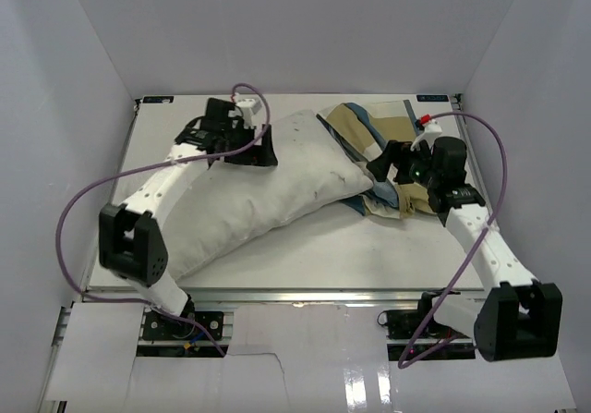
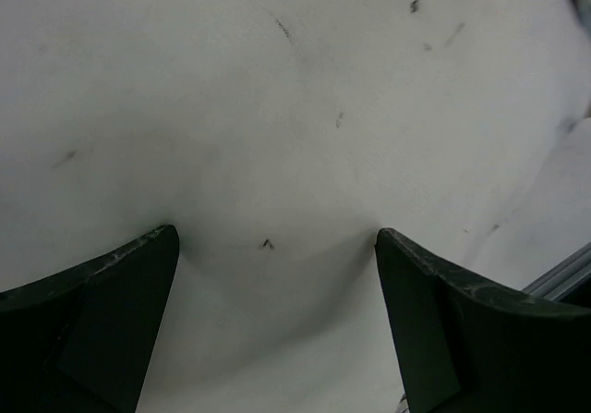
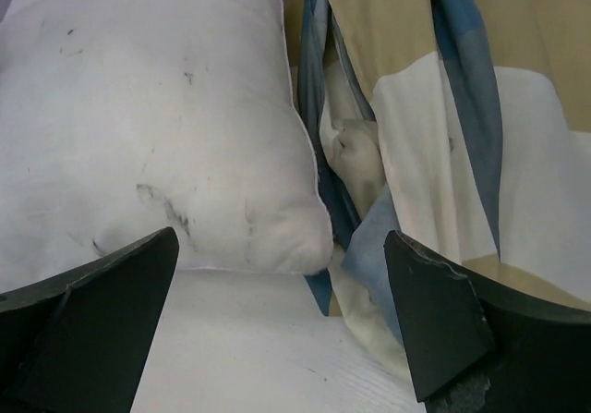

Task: Remove the pillowcase from the pillow

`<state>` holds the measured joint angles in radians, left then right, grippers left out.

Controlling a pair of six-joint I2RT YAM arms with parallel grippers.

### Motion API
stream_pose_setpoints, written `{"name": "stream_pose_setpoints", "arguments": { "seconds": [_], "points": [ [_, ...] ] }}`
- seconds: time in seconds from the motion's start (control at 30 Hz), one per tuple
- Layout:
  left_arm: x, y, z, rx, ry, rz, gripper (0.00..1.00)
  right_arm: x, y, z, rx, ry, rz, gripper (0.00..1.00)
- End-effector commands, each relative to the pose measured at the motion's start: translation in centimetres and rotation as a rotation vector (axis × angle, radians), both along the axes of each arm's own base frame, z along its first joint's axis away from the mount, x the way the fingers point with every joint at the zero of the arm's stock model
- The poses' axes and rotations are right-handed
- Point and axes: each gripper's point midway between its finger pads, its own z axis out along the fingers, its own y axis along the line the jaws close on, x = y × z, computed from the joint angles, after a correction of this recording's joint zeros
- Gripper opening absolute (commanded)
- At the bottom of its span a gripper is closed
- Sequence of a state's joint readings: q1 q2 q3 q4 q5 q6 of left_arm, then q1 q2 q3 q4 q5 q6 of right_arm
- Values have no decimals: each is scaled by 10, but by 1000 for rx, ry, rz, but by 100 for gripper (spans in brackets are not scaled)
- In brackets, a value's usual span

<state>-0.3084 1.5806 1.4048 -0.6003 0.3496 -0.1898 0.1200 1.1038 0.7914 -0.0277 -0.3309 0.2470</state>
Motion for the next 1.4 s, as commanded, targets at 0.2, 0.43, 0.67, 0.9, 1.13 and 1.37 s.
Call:
{"name": "stream_pose_setpoints", "arguments": {
  "seconds": [0.2, 0.43, 0.67, 0.9, 1.13, 1.37],
  "points": [
    [19, -21, -82, 346, 106, -15, 92, 62, 11, -26, -74, 69, 83, 98],
    [25, -19, -62, 289, 88, 78, 0, 121, 18, -92, -38, 170, 41, 93],
    [42, 20, 52, -150, -24, 217, 0, 134, 6, -136, -57, 277, -70, 54],
    [63, 107, 71, -337, -38, 463, 0, 117, -45, -164, 54, 386, -311, 43],
    [79, 144, 69, -411, -64, 638, 0, 76, -74, -158, 202, 352, -492, 40],
    [106, 140, 69, -551, -58, 661, 0, 60, -63, -144, 326, 301, -487, 39]
  ]
}}
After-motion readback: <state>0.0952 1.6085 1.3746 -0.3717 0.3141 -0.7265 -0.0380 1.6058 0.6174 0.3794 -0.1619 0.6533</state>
